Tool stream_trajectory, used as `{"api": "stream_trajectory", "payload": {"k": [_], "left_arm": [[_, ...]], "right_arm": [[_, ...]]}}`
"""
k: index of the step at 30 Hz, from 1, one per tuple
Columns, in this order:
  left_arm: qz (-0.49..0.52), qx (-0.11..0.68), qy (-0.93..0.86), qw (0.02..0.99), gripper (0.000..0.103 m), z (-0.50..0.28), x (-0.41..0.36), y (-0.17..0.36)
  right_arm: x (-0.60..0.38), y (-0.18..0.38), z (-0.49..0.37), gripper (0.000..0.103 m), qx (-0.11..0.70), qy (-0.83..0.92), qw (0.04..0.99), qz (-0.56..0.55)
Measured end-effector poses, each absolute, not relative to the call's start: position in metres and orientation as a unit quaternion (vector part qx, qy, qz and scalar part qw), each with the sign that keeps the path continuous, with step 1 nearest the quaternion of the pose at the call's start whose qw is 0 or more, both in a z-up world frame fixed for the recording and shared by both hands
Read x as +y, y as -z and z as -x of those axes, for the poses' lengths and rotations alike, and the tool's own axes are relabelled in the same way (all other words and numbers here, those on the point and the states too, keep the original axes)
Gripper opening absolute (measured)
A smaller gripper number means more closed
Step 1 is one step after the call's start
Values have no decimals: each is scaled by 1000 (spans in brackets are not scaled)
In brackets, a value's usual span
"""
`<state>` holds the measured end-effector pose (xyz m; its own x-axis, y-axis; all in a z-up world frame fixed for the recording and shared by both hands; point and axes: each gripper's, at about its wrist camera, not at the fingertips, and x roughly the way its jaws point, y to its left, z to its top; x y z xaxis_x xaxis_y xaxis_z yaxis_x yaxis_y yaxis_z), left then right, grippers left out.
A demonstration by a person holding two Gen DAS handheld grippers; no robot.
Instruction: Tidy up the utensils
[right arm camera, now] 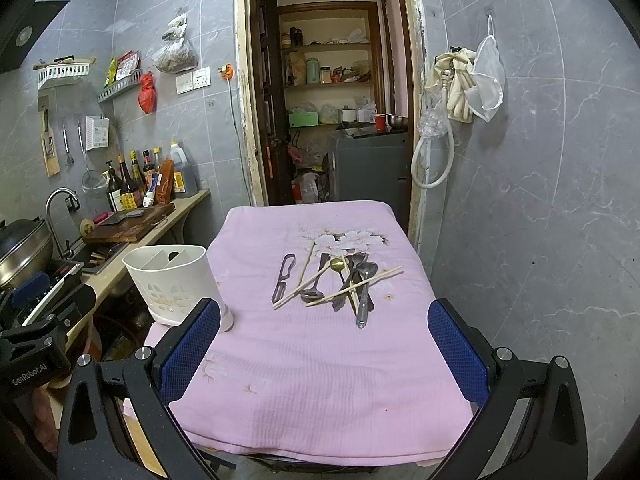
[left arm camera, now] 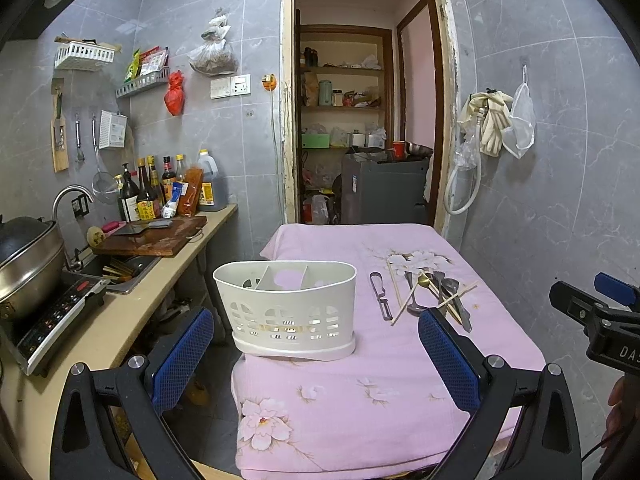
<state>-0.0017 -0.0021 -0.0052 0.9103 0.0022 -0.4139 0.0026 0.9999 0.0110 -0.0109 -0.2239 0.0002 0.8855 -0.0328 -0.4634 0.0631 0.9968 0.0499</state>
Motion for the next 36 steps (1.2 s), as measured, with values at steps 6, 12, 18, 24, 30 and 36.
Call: {"api": "stream_trajectory", "payload": {"k": [6,12,18,24,30,36], "left_arm": [[-5,212,0,977,103,1,-2,5],[-5,212,0,977,103,1,-2,5],[-5,213,0,977,103,1,-3,4],[-5,213,-1,977,103,1,-3,4],[-5,213,-1,977,103,1,-3,4],[-5,214,-1,977,103,1,-3,4]], "right_arm": [[-221,-1,9,102,238,23,970,-32],[-217,3,10,102,238,22,970,-30],[-216,3,11,102,239,21,970,-30],[-217,2,10,102,239,21,970,-31],[-218,2,10,102,240,21,970,-31],[-218,2,9,102,240,21,970,-31]]}}
